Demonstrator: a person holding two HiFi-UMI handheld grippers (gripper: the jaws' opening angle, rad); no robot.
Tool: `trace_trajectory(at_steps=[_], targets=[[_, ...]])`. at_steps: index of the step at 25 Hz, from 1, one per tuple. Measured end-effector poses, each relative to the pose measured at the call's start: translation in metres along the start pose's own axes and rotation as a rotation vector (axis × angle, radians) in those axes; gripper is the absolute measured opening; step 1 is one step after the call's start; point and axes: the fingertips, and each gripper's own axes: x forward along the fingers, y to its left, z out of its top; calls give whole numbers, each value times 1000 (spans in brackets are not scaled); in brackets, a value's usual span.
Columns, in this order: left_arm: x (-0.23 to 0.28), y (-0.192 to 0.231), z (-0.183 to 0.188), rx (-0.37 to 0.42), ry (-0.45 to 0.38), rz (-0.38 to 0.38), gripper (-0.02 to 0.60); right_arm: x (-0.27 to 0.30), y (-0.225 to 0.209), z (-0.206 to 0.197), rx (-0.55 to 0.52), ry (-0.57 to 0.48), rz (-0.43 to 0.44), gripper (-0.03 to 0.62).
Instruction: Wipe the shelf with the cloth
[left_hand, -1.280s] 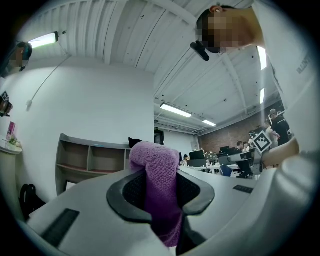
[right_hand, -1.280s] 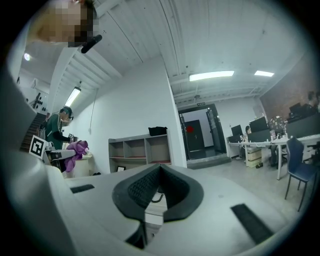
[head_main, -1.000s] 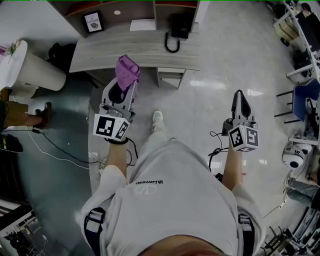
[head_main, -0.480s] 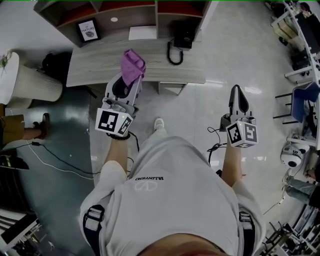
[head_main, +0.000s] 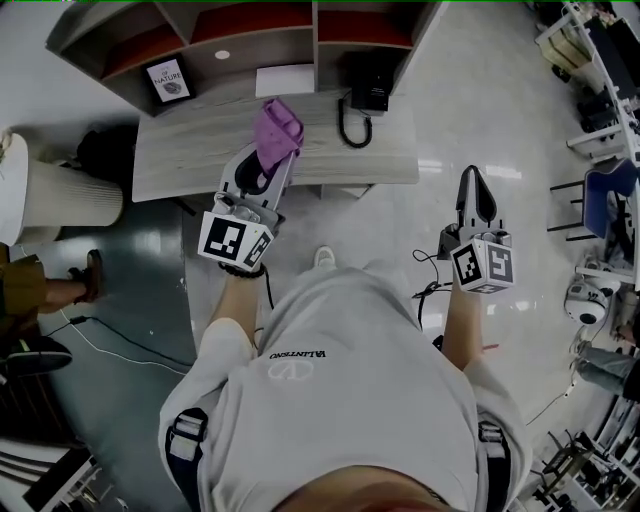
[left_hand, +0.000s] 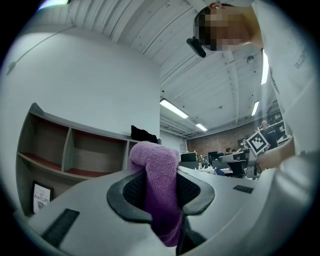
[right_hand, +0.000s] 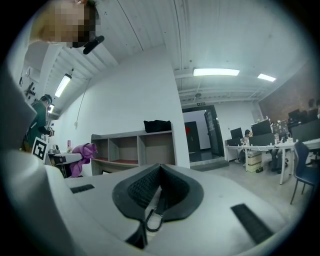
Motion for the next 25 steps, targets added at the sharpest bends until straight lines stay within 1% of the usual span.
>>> trace_trajectory(at_steps=[7,11,15,21,25], targets=[[38,-2,-15,-30,28,-26,106,25,-9,1,1,7,-12,1],[64,-1,-23,-49,29,-28,106,45,-15,-2,7,7,4,1],[97,1,-26,-51,33,-21,107,71,-31,0,17,11,23,0],[157,11,-38,-37,65,11,106,125,-53,-2,35,19,91,1],[193,14,-47,-30,73,35,106,160,-62,-5,31,37,163,0]])
